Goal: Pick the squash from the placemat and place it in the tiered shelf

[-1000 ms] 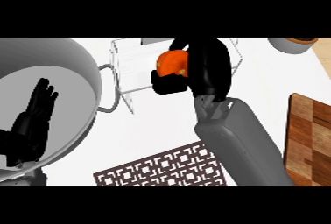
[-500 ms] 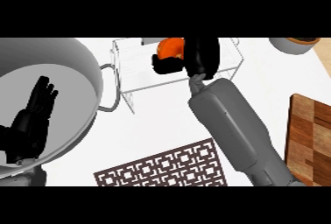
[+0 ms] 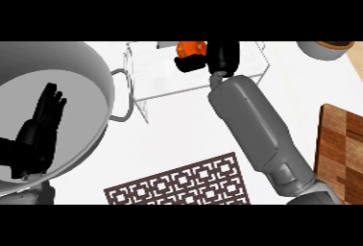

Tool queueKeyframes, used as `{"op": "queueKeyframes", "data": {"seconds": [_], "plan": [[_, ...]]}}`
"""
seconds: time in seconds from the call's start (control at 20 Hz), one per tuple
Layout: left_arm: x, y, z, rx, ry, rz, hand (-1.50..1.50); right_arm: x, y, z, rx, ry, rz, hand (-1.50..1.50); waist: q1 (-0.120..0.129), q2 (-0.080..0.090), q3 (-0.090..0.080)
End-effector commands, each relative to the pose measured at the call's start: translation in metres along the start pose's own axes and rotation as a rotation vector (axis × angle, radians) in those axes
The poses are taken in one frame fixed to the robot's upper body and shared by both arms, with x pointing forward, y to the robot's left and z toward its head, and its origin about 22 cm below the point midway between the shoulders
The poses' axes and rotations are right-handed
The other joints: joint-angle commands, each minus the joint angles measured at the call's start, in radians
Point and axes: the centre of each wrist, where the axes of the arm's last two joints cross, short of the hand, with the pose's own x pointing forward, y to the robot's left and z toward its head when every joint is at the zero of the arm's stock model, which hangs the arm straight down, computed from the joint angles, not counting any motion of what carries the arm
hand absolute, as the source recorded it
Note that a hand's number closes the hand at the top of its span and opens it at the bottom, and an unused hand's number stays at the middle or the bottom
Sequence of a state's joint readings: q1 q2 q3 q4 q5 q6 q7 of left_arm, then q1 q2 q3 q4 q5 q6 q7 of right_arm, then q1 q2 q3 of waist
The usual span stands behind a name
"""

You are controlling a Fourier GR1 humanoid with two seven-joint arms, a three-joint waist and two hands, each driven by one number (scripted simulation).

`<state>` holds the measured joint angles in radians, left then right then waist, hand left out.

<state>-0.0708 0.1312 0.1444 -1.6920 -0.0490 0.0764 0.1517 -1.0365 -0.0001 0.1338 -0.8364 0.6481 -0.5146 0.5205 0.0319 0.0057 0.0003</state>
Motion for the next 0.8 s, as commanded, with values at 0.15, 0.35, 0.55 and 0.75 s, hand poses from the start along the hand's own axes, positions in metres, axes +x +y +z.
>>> {"op": "queueKeyframes", "data": {"seconds": [0.15,0.35,0.55,0.75], "plan": [[-0.003,-0.025,-0.002,-0.032,-0.019,0.017,0.00,0.000,0.006,-0.017,0.053,-0.003,-0.073,-1.50,-0.003,0.004,0.000],[-0.006,-0.023,-0.010,-0.024,0.001,0.030,0.00,0.005,-0.008,-0.020,0.046,-0.084,-0.144,-1.50,-0.022,0.000,0.000],[-0.003,-0.010,0.001,-0.035,0.003,0.021,0.00,0.031,-0.021,-0.023,0.000,-0.092,-0.280,-1.50,-0.020,-0.003,0.000],[-0.004,-0.008,-0.014,-0.012,0.016,0.033,0.00,0.030,-0.042,-0.021,-0.071,-0.067,-0.325,-1.50,-0.041,-0.008,-0.001]]}}
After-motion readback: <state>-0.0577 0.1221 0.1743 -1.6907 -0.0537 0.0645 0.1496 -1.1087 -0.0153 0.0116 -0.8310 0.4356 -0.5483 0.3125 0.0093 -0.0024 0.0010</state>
